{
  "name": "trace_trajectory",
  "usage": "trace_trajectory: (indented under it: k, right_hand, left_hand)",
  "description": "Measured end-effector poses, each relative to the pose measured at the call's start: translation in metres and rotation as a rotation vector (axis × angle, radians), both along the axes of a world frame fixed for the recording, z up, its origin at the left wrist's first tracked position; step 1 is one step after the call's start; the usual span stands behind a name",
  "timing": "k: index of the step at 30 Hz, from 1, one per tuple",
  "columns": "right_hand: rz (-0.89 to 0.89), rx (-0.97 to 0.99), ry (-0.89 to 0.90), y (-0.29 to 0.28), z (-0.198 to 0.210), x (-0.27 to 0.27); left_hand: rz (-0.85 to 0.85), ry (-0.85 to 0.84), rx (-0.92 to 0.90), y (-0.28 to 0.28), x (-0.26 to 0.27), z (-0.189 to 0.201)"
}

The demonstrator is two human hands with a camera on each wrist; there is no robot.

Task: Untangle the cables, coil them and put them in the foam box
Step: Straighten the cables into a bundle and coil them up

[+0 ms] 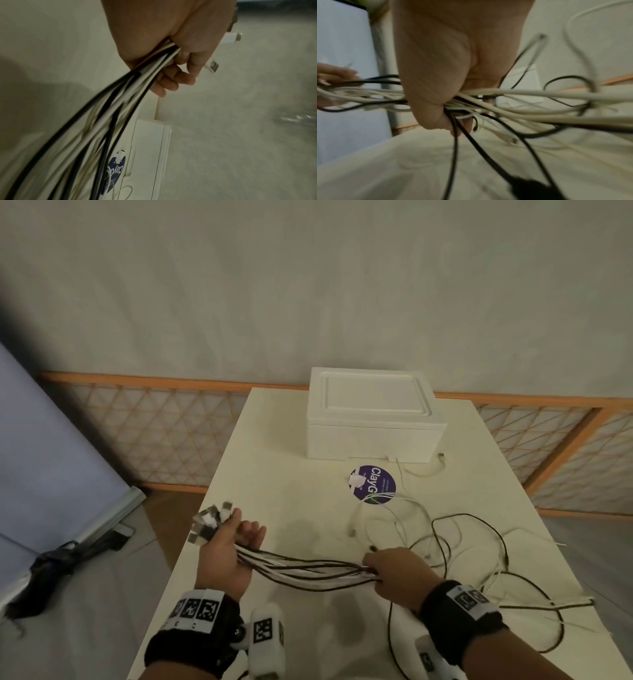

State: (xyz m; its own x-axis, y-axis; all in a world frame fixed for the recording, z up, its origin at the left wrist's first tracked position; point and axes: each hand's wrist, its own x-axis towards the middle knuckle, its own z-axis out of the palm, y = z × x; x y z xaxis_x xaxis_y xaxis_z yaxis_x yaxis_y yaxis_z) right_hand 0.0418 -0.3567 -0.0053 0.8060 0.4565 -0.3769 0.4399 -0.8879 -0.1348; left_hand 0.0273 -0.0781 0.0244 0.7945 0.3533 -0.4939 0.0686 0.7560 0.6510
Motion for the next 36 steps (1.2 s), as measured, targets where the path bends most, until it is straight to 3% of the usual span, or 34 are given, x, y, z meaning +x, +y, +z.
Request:
trace_trajectory:
  k: [2, 4, 6, 8, 11, 18, 22, 25, 32, 36]
  right_hand:
    - [0.021, 0.007, 0.014, -0.018, -0.009, -0.002]
    - [0.045, 0.137, 0.109, -0.027, -0.003, -0.007]
    - [-0.12, 0.393, 0.103, -0.027, 0.009, -0.004]
    - [-0.339, 0.603, -0.052, -0.023, 0.015, 0.01]
    - [-0.42, 0.435, -0.169, -0.016, 0.013, 0.039]
    - [-0.181, 0.074, 0.017, -0.004, -0.026, 0.081]
    - [-0.132, 0.036, -0.006, -0.009, -0.031, 0.092]
    - [-0.111, 0.099, -0.084, -0.023, -0.02, 0.106]
    - [-0.354, 0.471, -0.121, -0.052, 0.027, 0.131]
    - [-0.307, 0.705, -0.212, -0.041, 0.073, 0.135]
  left_hand:
    - [0.026, 0.051, -0.055, 0.002, -0.004, -0.004]
    - [0.015, 0.091, -0.082, 0.002, -0.005, -0.008]
    - [-0.036, 0.107, -0.069, 0.0, -0.003, -0.011]
    - [-0.093, 0.103, -0.06, -0.005, -0.002, -0.013]
    - [-0.139, 0.105, -0.037, -0.012, -0.001, -0.014]
    - [-0.136, 0.113, 0.076, -0.014, -0.004, -0.014]
    - [-0.127, 0.099, 0.127, -0.012, -0.007, -0.013]
    - [-0.111, 0.103, 0.151, -0.005, -0.009, -0.013]
    - [-0.048, 0.142, 0.155, 0.006, -0.001, -0.011]
    - [-0.126, 0.092, 0.195, -0.012, 0.015, 0.006]
